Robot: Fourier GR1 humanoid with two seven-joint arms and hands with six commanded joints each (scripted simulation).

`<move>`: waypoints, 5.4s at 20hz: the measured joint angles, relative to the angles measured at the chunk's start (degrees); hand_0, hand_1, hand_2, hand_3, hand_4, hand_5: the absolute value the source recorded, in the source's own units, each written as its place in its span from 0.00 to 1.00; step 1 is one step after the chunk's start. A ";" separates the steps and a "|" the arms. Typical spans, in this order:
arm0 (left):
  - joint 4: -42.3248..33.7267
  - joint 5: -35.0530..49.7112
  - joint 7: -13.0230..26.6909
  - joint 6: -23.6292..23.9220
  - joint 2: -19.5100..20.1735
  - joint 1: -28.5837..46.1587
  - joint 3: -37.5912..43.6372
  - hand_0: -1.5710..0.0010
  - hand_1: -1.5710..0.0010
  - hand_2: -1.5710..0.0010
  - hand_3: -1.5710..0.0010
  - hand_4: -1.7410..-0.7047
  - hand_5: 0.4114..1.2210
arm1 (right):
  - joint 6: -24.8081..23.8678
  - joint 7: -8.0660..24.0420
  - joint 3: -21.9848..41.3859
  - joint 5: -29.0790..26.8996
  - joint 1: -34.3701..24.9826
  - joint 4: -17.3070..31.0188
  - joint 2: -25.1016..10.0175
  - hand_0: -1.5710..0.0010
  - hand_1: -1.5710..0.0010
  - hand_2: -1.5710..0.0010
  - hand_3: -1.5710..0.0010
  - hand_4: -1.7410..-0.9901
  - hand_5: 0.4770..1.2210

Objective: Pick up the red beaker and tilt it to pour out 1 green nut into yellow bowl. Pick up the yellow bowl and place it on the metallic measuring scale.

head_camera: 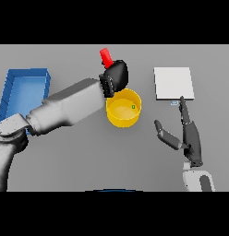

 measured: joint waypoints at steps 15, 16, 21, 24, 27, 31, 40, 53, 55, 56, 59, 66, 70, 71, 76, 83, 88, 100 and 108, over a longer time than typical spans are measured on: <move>12.11 8.94 -3.29 5.96 7.36 -18.79 7.16 0.00 0.00 0.03 0.14 0.03 1.00 | 0.83 -0.72 -0.10 -1.36 -1.25 0.41 0.20 1.00 1.00 1.00 1.00 0.74 0.16; 14.47 11.00 -2.45 6.10 7.35 -19.69 9.18 0.00 0.00 0.02 0.11 0.02 1.00 | 1.60 -1.34 -0.66 -2.60 -0.92 0.34 -0.23 1.00 1.00 1.00 1.00 0.73 0.16; 24.05 27.41 5.91 8.88 12.55 -17.79 24.02 0.00 0.00 0.01 0.13 0.01 1.00 | 1.81 -2.16 -0.53 -3.00 -1.12 1.02 0.09 1.00 1.00 1.00 1.00 0.69 0.15; 25.25 37.26 5.31 13.24 17.26 -13.52 31.06 0.00 0.00 0.00 0.10 0.00 1.00 | 2.06 -3.18 -1.00 -3.30 -1.75 1.71 -0.64 1.00 1.00 1.00 1.00 0.69 0.15; 23.56 45.55 6.63 17.07 21.42 -7.84 35.96 0.00 0.00 0.00 0.10 0.00 1.00 | 2.53 -3.74 -1.20 -3.42 -1.77 2.44 -1.31 1.00 1.00 1.00 1.00 0.69 0.15; 13.97 55.55 14.82 25.97 26.33 4.04 40.67 0.00 0.00 0.00 0.08 0.00 1.00 | 2.99 -4.06 -1.03 -2.87 -1.76 2.55 -2.34 1.00 1.00 1.00 1.00 0.70 0.18; -15.79 67.41 31.19 42.47 33.90 32.21 40.41 0.00 0.00 0.00 0.08 0.00 1.00 | 2.93 -3.12 0.33 -0.82 -1.71 2.09 -2.63 1.00 1.00 1.00 1.00 0.70 0.25; -23.83 72.92 36.46 44.87 36.58 40.25 33.58 0.07 0.25 0.24 0.28 0.49 0.48 | 3.05 -4.03 0.58 -0.95 -1.11 1.67 -2.49 1.00 1.00 1.00 1.00 0.74 0.25; -25.72 76.00 36.33 39.65 38.03 41.41 33.76 0.41 0.52 0.51 0.54 0.68 0.43 | 2.95 -4.35 0.79 -0.79 -1.21 1.56 -2.34 1.00 1.00 1.00 1.00 0.74 0.25; -26.96 77.03 36.35 37.33 39.23 41.95 33.71 0.52 0.62 0.61 0.63 0.75 0.41 | 2.81 -4.72 0.94 -0.58 -0.72 1.47 -2.25 1.00 1.00 1.00 1.00 0.75 0.25; -28.55 78.57 35.69 33.66 40.89 41.50 33.45 0.76 0.80 0.80 0.81 0.86 0.35 | 2.67 -3.62 0.80 -0.19 -0.02 1.06 -2.75 1.00 1.00 1.00 1.00 0.74 0.26; -26.99 79.65 33.30 34.17 39.66 40.69 34.87 0.95 0.96 0.96 0.96 0.92 0.32 | 2.16 -1.26 1.41 1.21 -1.29 1.22 -2.50 1.00 1.00 1.00 1.00 0.73 0.25; -25.37 79.84 30.68 34.94 38.31 40.04 35.69 0.98 0.98 0.98 0.98 0.93 0.33 | 3.53 -2.26 3.10 3.38 -1.59 0.65 -3.98 1.00 1.00 1.00 1.00 0.77 0.29; -25.45 80.10 29.81 34.95 38.58 40.33 36.00 0.98 0.99 0.99 0.99 0.93 0.34 | 4.62 -1.69 3.37 3.46 -3.46 1.23 -4.65 1.00 1.00 1.00 1.00 0.75 0.31; -26.32 79.80 31.32 35.65 37.72 40.19 35.14 0.99 1.00 1.00 1.00 0.92 0.37 | 11.05 0.79 6.44 7.99 -10.89 2.72 -11.11 1.00 1.00 1.00 1.00 0.63 0.29; -25.85 79.94 30.82 35.61 37.10 40.20 34.93 1.00 1.00 1.00 1.00 0.91 0.38 | 17.72 1.61 15.76 22.43 -23.99 7.65 -19.25 1.00 1.00 1.00 1.00 0.63 0.25; -26.34 80.04 31.16 35.02 37.69 40.10 34.82 1.00 1.00 1.00 1.00 0.91 0.38 | 22.01 -1.96 19.40 24.60 -30.32 13.14 -20.43 1.00 1.00 1.00 1.00 0.62 0.25; -26.07 79.95 30.14 34.47 38.44 40.03 35.00 1.00 1.00 1.00 1.00 0.91 0.40 | 29.95 -6.47 26.43 27.50 -41.44 26.18 -18.22 1.00 1.00 1.00 1.00 0.63 0.27; -25.49 80.15 30.30 34.49 38.26 39.78 35.27 1.00 1.00 1.00 1.00 0.91 0.40 | 32.55 -5.87 29.47 29.85 -45.01 31.46 -17.11 1.00 1.00 1.00 1.00 0.58 0.30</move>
